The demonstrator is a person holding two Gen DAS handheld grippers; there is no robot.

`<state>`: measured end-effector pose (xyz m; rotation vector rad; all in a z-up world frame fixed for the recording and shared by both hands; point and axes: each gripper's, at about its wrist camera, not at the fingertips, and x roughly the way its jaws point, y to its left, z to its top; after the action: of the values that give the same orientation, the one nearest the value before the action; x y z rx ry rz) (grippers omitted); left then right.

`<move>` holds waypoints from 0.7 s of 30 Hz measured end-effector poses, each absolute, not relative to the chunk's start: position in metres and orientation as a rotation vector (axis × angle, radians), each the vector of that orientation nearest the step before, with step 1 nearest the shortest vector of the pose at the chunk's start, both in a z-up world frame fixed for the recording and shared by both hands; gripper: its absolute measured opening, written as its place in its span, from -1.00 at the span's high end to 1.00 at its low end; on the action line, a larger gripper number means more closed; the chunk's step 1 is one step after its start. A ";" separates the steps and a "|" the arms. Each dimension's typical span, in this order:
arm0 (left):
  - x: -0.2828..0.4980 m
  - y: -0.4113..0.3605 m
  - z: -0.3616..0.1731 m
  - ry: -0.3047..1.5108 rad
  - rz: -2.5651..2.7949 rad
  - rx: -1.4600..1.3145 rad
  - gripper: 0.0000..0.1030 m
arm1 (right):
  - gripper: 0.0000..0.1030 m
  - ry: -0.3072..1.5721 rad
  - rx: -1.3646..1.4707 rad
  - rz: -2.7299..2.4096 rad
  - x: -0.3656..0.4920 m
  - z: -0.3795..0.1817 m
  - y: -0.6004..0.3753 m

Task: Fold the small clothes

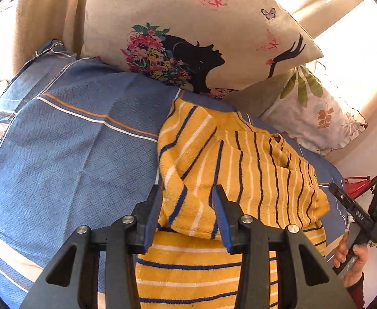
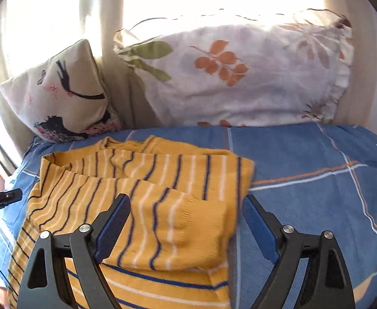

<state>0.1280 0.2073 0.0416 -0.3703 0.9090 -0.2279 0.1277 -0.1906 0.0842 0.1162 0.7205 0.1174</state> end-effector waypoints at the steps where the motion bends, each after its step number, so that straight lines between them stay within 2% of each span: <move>1: 0.126 0.205 0.040 0.914 -0.233 -0.377 0.25 | -0.61 0.732 0.093 0.153 0.140 0.083 -0.178; 2: 0.123 0.203 0.039 0.919 -0.239 -0.383 0.25 | -0.53 0.750 0.069 0.182 0.154 0.081 -0.166; 4: 0.114 0.201 0.037 0.927 -0.246 -0.393 0.25 | -0.14 0.796 0.059 0.237 0.183 0.073 -0.143; 6: 0.105 0.202 0.037 0.927 -0.254 -0.401 0.25 | -0.02 0.853 0.092 0.274 0.209 0.062 -0.129; 10: 0.078 0.211 0.042 0.916 -0.248 -0.389 0.21 | -0.06 1.029 0.216 0.384 0.245 0.022 -0.118; 12: 0.064 0.219 0.042 0.913 -0.235 -0.386 0.00 | -0.08 1.001 0.211 0.378 0.236 0.028 -0.120; 13: 0.057 0.224 0.041 0.913 -0.228 -0.389 -0.03 | -0.09 0.981 0.224 0.367 0.227 0.033 -0.125; 14: 0.050 0.228 0.039 0.914 -0.222 -0.392 -0.04 | -0.14 0.949 0.250 0.373 0.213 0.040 -0.133; 16: 0.036 0.237 0.032 0.926 -0.216 -0.405 -0.04 | -0.39 0.909 0.315 0.416 0.179 0.049 -0.153; 21: 0.005 0.255 0.002 0.979 -0.224 -0.518 -0.04 | -0.53 0.854 0.409 0.375 0.082 0.056 -0.213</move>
<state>0.0046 0.2550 0.0020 -0.5175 0.9791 -0.2237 0.0819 -0.2125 0.0557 0.4087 0.8536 0.3748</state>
